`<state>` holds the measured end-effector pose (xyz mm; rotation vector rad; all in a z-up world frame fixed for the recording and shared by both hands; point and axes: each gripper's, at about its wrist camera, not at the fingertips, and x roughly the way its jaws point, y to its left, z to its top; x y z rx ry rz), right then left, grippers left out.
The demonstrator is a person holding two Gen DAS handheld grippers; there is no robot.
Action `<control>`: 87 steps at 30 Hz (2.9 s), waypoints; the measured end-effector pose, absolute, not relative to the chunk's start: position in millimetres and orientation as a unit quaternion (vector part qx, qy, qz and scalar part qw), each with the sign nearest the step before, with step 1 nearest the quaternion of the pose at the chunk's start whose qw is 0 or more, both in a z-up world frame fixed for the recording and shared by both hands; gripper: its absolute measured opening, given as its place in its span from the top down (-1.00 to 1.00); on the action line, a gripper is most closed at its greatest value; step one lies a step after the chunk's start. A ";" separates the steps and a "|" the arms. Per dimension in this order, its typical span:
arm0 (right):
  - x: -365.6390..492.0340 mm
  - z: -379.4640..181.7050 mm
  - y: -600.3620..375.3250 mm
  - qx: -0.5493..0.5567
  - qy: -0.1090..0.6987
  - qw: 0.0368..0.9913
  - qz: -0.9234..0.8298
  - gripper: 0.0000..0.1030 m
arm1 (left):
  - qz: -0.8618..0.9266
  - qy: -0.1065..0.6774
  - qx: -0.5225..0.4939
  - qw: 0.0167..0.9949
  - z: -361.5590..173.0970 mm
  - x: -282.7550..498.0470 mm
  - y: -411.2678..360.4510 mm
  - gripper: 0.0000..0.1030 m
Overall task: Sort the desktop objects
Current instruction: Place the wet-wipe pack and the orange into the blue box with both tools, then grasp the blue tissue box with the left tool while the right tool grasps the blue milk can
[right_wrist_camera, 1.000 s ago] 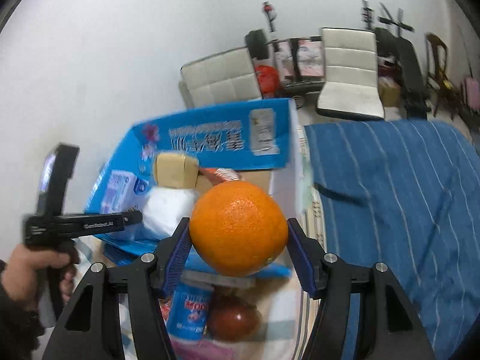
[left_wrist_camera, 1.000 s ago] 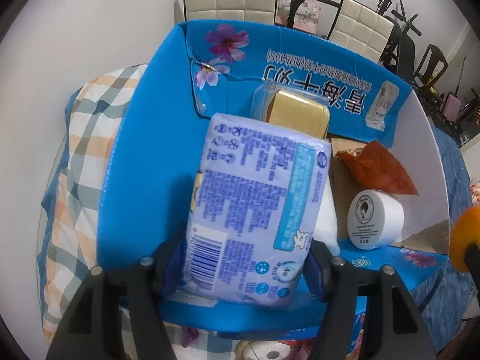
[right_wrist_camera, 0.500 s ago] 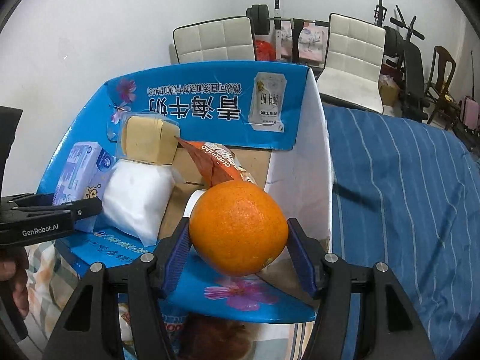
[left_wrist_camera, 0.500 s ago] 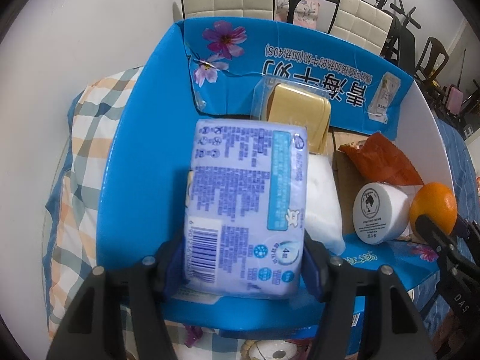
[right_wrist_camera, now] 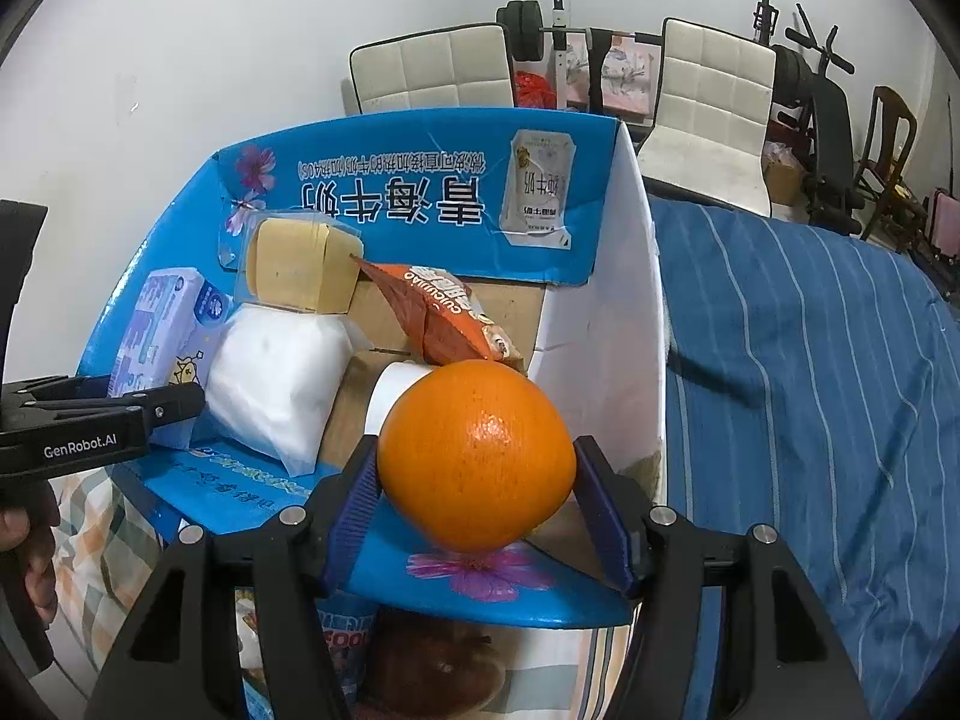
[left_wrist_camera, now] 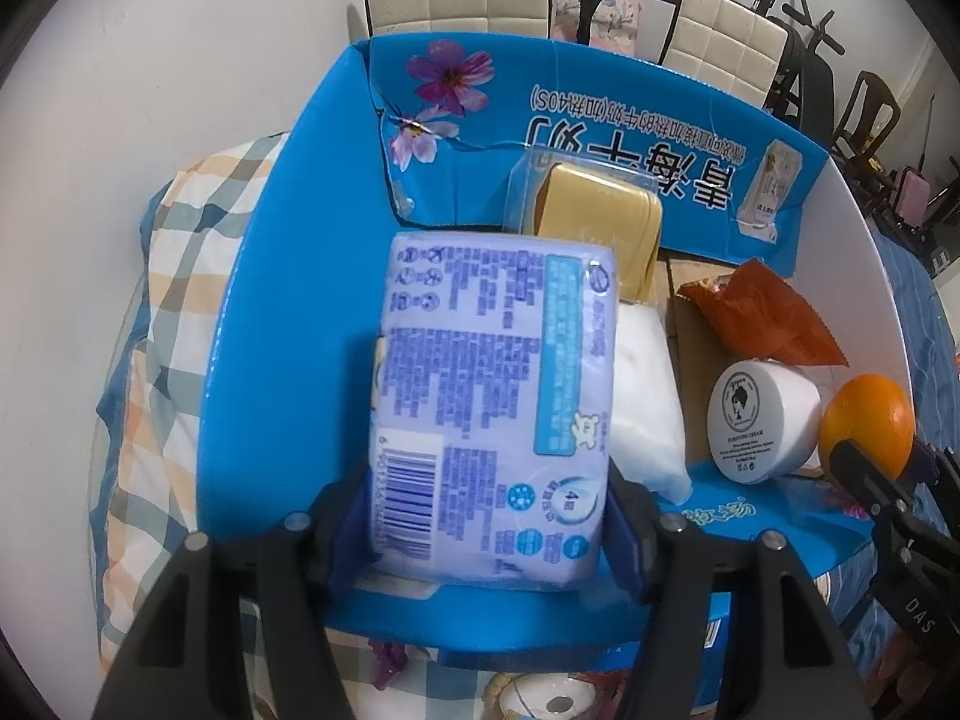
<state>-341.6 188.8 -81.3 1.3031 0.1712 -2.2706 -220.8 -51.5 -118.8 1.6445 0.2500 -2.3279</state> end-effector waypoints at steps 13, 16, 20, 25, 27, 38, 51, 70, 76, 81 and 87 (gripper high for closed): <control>-336.4 -80.6 189.6 0.487 0.065 0.254 -0.833 -0.28 | -0.808 0.086 0.565 0.147 -108.9 -212.3 -47.6 -0.70; -335.2 -77.9 192.6 0.486 0.058 0.256 -0.834 -0.29 | -0.808 0.094 0.564 0.143 -103.4 -209.0 -47.9 -0.70; -331.3 -69.3 202.5 0.478 0.032 0.259 -0.838 -0.29 | -0.814 0.100 0.554 0.142 -91.0 -203.0 -48.3 -0.70; -318.8 -50.2 217.8 0.457 -0.004 0.273 -0.846 -0.32 | -0.828 0.125 0.525 0.150 -65.4 -182.5 -54.2 -0.72; -308.9 -46.1 223.3 0.455 -0.021 0.282 -0.845 -0.33 | -0.834 0.144 0.509 0.157 -55.4 -168.1 -55.8 -0.72; -260.4 -75.2 191.1 0.459 -0.018 0.367 -0.809 -0.33 | -0.784 0.292 0.525 0.159 -97.4 -121.6 -46.4 -0.73; -202.1 -98.0 147.4 0.443 0.071 0.501 -0.740 -0.33 | -0.721 0.377 0.547 0.196 -131.1 -71.8 -94.8 -0.73; -249.7 -119.3 241.5 0.531 -0.114 0.331 -0.772 -0.34 | -0.639 0.519 0.541 0.174 -203.6 -104.1 -65.2 -0.73; -240.9 -119.4 221.5 0.531 -0.094 0.349 -0.766 -0.34 | -0.664 0.520 0.510 0.170 -189.9 -101.7 -67.7 0.10; -237.0 -115.1 196.4 0.525 -0.069 0.368 -0.764 -0.34 | -0.689 0.489 0.515 0.149 -179.6 -92.2 -66.4 0.40; -240.5 -136.0 170.5 0.561 -0.030 0.323 -0.762 -0.33 | -0.704 0.470 0.517 0.128 -157.4 -66.7 -76.6 0.50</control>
